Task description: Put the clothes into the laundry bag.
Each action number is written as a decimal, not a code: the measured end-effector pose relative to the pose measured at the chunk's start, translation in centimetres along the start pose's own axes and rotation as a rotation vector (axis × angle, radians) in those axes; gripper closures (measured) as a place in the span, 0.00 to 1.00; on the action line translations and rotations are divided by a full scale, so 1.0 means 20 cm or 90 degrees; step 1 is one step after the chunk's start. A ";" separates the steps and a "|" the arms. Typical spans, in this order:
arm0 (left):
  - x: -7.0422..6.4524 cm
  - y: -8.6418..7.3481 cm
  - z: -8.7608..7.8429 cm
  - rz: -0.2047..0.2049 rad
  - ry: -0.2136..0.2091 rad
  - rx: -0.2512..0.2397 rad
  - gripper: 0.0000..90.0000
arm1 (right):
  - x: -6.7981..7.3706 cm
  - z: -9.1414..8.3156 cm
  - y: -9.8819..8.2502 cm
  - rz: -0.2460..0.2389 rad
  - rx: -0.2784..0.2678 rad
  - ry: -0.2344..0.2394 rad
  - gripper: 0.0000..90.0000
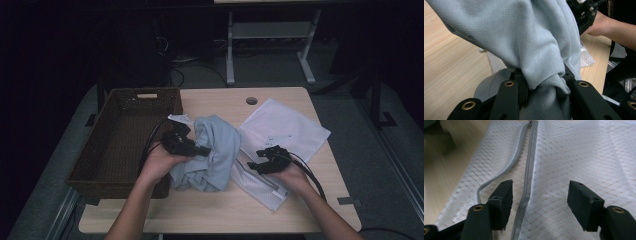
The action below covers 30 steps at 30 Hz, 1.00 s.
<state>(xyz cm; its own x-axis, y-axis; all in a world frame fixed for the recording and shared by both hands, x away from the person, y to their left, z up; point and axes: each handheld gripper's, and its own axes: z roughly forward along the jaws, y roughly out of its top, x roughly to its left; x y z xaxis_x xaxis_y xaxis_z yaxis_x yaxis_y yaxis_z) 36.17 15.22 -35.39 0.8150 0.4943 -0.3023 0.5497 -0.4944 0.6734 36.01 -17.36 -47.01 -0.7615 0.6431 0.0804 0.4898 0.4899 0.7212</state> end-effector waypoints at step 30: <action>-0.02 0.00 -0.01 0.009 -0.008 0.003 0.76 | -0.09 -0.11 0.22 0.020 -0.034 -0.021 0.97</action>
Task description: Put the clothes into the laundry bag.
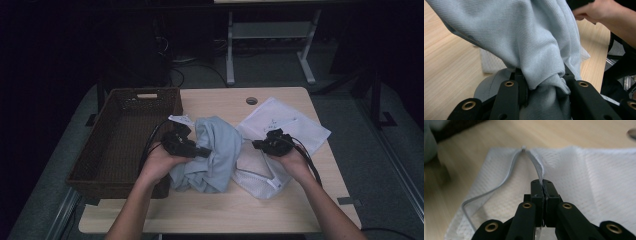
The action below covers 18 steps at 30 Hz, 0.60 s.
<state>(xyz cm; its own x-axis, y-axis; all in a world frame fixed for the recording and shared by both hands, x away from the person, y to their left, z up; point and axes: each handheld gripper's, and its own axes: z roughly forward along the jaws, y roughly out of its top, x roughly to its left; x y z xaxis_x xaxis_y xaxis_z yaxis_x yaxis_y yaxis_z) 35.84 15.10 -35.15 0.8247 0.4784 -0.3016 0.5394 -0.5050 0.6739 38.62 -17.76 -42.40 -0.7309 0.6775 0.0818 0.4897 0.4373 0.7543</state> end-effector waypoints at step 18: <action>-0.03 0.01 0.03 0.013 -0.009 0.010 0.76 | -0.04 -0.17 0.16 -0.010 -0.091 -0.009 0.97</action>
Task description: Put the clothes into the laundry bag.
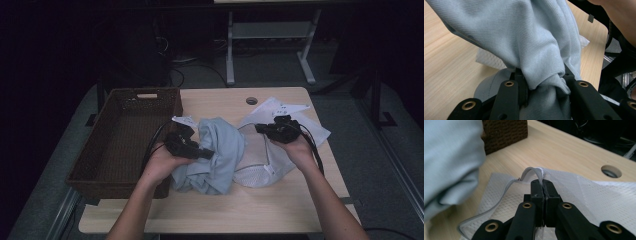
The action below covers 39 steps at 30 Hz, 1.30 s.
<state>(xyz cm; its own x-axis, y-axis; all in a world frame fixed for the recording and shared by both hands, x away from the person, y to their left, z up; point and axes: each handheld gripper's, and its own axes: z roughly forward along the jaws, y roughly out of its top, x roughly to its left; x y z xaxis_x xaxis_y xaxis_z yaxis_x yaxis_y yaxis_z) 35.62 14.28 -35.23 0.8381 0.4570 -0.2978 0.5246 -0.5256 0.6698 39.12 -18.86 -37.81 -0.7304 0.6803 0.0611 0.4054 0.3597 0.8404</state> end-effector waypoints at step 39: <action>-0.09 0.17 0.47 0.083 -0.112 0.141 0.76 | 0.06 -0.11 0.02 -0.023 -0.022 0.025 0.97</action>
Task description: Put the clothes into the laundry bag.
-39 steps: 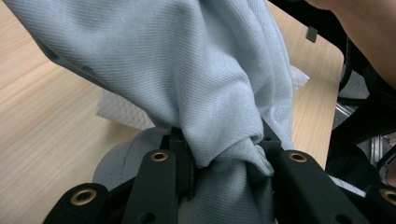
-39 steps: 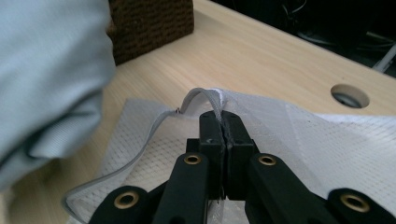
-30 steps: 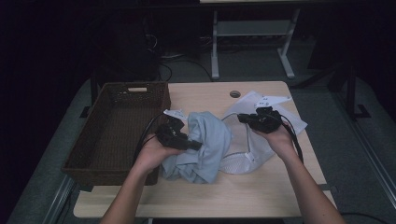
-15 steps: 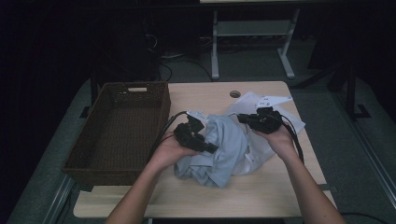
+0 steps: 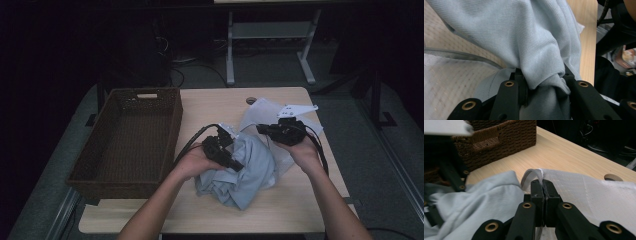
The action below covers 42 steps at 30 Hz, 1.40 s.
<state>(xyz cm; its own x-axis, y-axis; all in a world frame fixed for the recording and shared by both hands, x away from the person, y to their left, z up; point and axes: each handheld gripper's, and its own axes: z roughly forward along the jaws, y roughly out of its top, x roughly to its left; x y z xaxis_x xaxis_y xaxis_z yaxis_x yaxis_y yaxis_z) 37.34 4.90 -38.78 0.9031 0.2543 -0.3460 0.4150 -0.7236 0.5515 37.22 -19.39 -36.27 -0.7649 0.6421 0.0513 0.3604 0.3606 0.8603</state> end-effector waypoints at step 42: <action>0.10 0.05 -0.02 -0.057 0.088 -0.044 0.76 | 0.15 0.02 0.03 -0.048 0.004 0.050 0.97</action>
<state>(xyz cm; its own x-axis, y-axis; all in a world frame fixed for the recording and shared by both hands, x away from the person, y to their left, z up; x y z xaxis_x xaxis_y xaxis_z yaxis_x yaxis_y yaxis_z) 39.66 4.97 -38.57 0.8668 0.4052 -0.2908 0.4967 -0.6490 0.5762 35.40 -17.00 -35.83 -0.8293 0.5581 0.0262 0.3030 0.4098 0.8604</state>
